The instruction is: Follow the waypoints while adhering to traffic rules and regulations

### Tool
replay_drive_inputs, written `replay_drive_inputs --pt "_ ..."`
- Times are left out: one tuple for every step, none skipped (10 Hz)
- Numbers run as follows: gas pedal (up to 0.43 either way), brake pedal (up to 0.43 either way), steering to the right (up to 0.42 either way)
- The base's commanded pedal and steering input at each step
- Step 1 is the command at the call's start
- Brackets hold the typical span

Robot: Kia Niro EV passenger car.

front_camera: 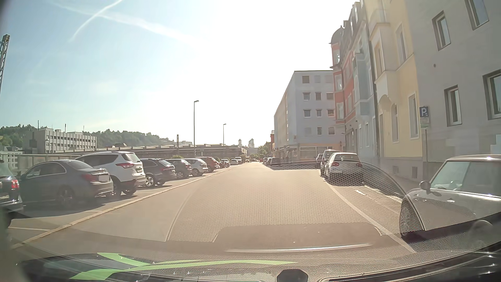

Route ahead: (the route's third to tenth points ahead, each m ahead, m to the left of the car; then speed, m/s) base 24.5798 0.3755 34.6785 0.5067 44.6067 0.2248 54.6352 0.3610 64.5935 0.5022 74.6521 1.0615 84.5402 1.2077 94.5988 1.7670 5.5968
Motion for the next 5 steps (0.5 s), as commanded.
replay_drive_inputs --pt "0.0 0.0 0.009" --pt "0.0 0.0 0.009" --pt "0.0 0.0 0.009" --pt "0.0 0.0 0.008" --pt "0.0 0.0 0.008"
